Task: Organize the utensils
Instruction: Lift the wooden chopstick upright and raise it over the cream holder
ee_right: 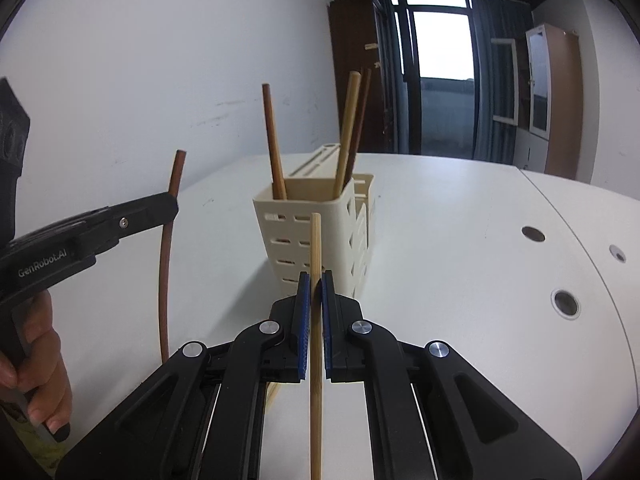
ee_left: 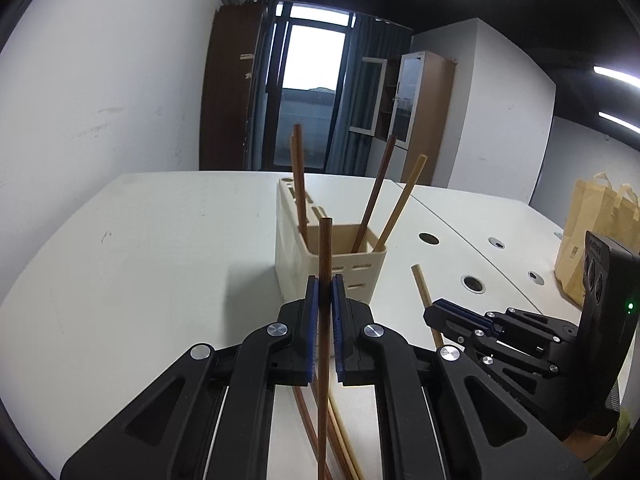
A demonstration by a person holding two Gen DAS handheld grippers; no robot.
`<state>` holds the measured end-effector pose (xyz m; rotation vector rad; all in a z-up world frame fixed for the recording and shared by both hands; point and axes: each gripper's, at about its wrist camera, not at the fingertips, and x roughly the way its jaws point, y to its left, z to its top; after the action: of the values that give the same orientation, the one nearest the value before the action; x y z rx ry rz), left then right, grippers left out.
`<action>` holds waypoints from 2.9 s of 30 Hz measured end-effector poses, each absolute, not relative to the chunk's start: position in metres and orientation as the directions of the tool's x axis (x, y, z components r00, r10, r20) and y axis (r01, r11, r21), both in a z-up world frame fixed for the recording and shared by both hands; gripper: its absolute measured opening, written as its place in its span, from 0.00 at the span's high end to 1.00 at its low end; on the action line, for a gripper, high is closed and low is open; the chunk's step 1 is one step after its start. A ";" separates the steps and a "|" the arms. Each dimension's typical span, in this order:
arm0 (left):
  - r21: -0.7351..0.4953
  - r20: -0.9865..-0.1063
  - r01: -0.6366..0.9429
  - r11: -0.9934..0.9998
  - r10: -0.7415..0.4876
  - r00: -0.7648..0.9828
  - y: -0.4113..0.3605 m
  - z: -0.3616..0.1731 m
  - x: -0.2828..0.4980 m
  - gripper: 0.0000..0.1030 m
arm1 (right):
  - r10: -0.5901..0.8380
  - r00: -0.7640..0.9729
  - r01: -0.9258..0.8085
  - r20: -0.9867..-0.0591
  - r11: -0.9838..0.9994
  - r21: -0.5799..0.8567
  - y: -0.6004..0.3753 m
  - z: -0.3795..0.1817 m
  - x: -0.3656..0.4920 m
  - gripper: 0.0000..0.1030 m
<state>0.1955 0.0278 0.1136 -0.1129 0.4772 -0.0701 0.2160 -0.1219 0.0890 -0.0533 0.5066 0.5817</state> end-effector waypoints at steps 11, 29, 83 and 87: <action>-0.089 -0.380 0.060 0.994 -0.089 0.920 0.027 0.152 0.197 0.94 | 0.544 0.770 -0.556 -0.335 0.828 0.067 -0.122 0.143 0.221 0.94; -0.078 -0.160 0.074 0.994 -0.086 0.983 0.016 0.184 0.206 0.94 | 0.572 0.817 -0.563 -0.080 0.820 0.104 -0.133 0.185 0.248 0.94; -0.121 0.087 0.057 0.991 -0.047 0.995 0.016 0.152 0.243 0.94 | 0.546 0.790 -0.590 0.278 0.801 0.103 -0.128 0.169 0.293 0.94; -0.113 0.070 0.061 0.992 -0.053 0.996 0.018 0.146 0.243 0.94 | 0.550 0.794 -0.588 0.259 0.803 0.095 -0.127 0.167 0.294 0.94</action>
<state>0.2432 0.0175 0.1456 -0.1153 -0.0666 -0.0570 0.2943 -0.1273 0.1672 0.1743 -0.2238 0.6152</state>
